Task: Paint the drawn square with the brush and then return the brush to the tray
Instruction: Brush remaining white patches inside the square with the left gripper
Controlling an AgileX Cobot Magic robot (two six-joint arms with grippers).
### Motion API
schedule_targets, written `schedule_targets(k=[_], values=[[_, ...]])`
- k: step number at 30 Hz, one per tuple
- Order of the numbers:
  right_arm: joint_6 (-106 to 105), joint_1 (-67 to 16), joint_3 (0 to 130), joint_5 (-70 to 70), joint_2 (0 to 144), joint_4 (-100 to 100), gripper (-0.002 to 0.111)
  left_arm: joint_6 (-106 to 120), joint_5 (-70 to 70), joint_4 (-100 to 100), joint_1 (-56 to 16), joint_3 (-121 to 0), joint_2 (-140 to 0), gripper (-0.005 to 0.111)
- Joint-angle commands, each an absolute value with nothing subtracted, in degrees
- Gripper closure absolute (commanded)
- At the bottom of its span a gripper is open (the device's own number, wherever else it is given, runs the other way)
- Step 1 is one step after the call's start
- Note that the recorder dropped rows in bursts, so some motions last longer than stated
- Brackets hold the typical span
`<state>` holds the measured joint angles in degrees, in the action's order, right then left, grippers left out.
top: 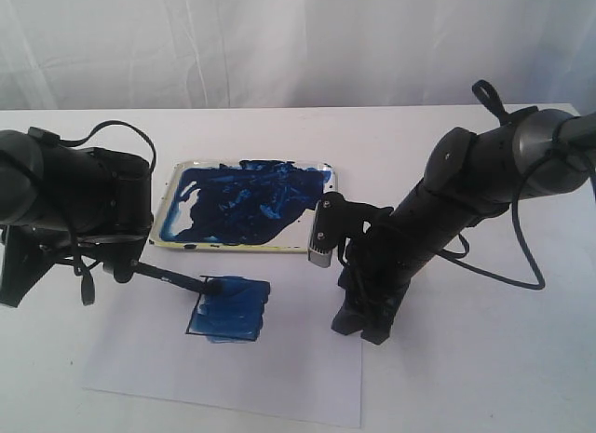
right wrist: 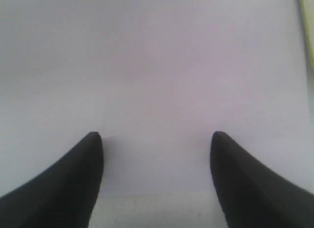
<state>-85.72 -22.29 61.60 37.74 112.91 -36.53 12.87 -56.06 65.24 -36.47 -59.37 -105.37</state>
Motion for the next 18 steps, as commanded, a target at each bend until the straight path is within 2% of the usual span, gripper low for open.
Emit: schedule_targets(k=[1,12,18], values=[[-84.61,-22.25,60.62,38.71,115.03,-32.97,0.048,7.16,-58.0,68.33,-36.69,-59.4,-105.33,0.107],[-84.61,-22.25,60.62,38.6,115.03,-32.97,0.048,4.92,-58.24,70.06,-36.69,-59.4,-105.33,0.107],[-84.61,-22.25,60.62,38.6,115.03,-32.97,0.048,12.06,-58.98,67.12,-36.69,-59.4,-105.44,0.107]])
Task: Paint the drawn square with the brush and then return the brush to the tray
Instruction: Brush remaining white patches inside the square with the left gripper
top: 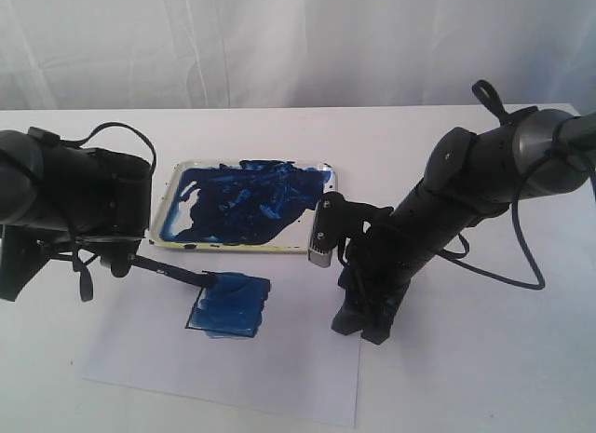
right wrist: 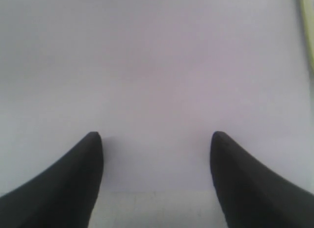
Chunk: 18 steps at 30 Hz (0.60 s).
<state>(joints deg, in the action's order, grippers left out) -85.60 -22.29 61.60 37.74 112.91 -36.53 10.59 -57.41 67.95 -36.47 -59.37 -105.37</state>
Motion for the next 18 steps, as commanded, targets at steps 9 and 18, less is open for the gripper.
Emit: schedule_targets(k=[9,18], values=[[-84.61,-22.25,60.62,38.6,115.03,-32.97,0.048,11.49,-60.05,71.17,-36.69,-59.4,-104.6,0.107],[-84.61,-22.25,60.62,38.38,115.03,-32.86,0.048,14.42,-56.2,67.62,-37.18,-57.18,-99.95,0.107]])
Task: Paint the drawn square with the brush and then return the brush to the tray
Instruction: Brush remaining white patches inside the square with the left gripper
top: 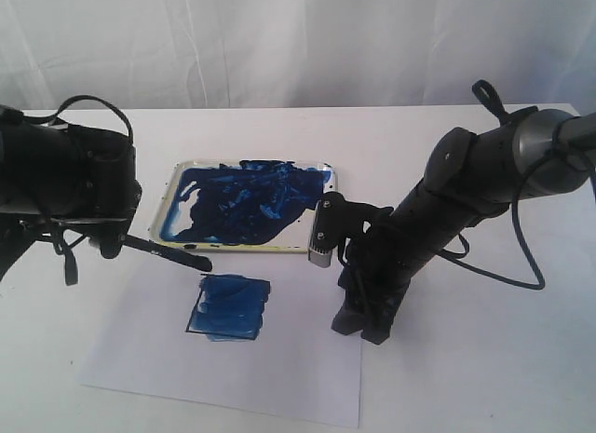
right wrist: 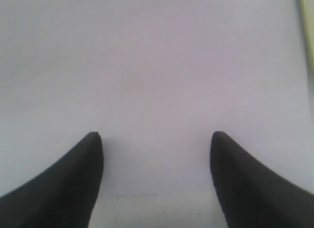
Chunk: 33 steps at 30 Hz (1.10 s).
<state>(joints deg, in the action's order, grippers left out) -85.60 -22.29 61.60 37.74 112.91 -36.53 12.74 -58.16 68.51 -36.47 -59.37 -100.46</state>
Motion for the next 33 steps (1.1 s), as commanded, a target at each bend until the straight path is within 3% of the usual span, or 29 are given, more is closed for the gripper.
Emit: schedule_targets(k=[1,9,33], values=[[-84.61,-22.25,60.62,38.38,115.03,-32.86,0.048,15.41,-55.38,67.92,-37.32,-56.21,-99.95,0.107],[-84.61,-22.25,60.62,38.26,115.03,-32.83,0.048,14.06,-52.05,65.32,-37.29,-55.34,-100.05,0.107],[-84.12,-22.25,60.62,38.26,115.03,-32.83,0.048,12.95,-59.76,69.3,-37.29,-55.34,-103.01,0.107]])
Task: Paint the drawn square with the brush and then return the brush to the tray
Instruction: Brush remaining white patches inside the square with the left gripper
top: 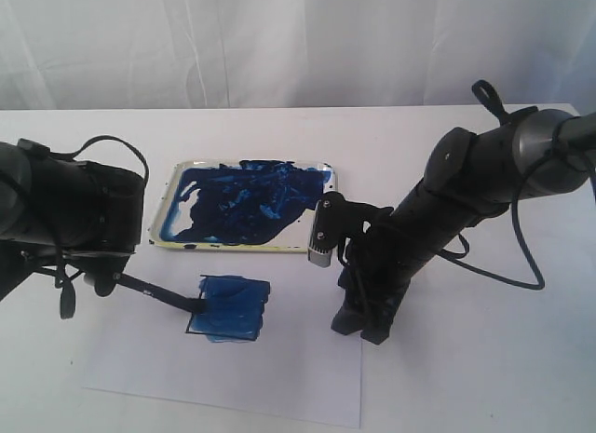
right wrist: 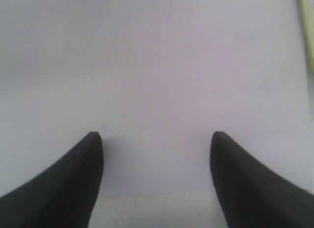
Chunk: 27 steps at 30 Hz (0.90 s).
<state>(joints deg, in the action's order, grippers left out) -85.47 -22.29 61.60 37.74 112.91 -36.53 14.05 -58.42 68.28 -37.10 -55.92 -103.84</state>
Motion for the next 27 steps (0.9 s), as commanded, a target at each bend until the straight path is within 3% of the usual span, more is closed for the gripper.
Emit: schedule_targets(k=[1,15,27], values=[[-84.12,-22.25,60.62,38.26,115.03,-32.83,0.048,12.38,-59.45,69.3,-37.29,-55.34,-102.56,0.107],[-83.7,-22.25,60.62,38.39,115.03,-32.72,0.048,8.99,-53.79,67.59,-37.29,-55.34,-100.94,0.107],[-83.7,-22.25,60.62,38.39,115.03,-32.72,0.048,4.5,-56.96,70.57,-37.18,-55.34,-104.6,0.107]])
